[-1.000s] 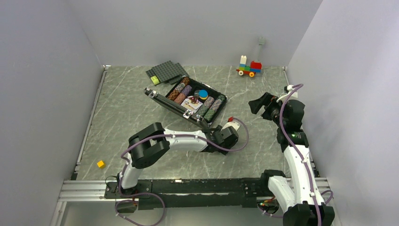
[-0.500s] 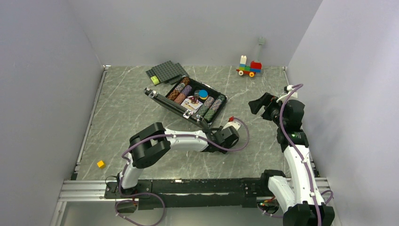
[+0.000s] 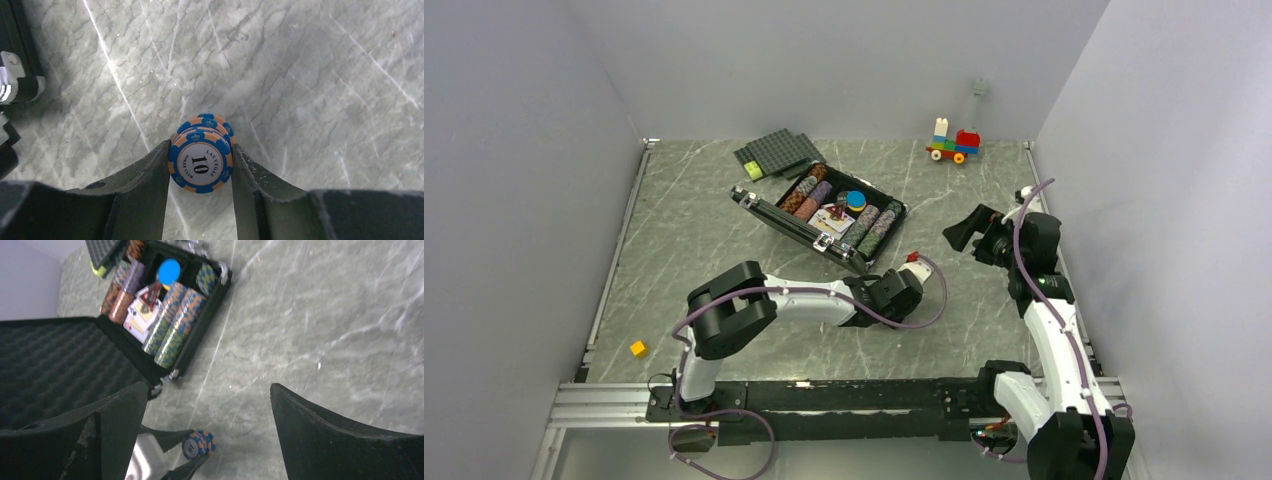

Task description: Pack up texas hold em set

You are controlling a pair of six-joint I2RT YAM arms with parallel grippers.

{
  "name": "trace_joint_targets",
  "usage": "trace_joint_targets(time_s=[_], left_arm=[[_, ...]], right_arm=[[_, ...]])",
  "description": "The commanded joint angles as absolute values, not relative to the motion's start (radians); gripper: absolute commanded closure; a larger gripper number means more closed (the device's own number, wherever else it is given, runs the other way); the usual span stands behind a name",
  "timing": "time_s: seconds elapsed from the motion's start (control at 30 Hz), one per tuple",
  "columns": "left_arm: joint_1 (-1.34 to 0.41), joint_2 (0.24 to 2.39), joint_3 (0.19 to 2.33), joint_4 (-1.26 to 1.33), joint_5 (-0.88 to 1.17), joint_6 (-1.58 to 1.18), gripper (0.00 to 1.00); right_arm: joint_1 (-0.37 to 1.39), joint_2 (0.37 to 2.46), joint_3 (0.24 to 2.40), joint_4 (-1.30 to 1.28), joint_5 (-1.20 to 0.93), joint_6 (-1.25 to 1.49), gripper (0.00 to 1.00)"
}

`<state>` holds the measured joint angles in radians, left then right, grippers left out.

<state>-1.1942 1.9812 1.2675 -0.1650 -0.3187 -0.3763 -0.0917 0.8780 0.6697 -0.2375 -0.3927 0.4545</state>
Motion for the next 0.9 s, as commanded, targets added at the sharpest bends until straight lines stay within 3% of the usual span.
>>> trace_joint_targets(time_s=[0.0,0.4,0.63,0.87], left_arm=[[-1.192,1.87,1.215,-0.066,-0.26,-0.292,1.0],[-1.195,1.694,1.062,0.054,-0.054,-0.144,1.0],[-1.193,1.649,1.023,0.087,-0.009,-0.08,1.0],[-1.193,1.638,1.013,0.122,0.018,-0.057,1.0]], right_arm=[[-0.092,0.902,0.621,-0.261,-0.476,0.489,0.04],[-0.094,0.96,0.476,-0.209,-0.696,0.546,0.06],[-0.083,0.968,0.378,-0.166,-0.948,0.566,0.19],[0.007,0.983,0.351,-0.136,-1.003,0.589,0.3]])
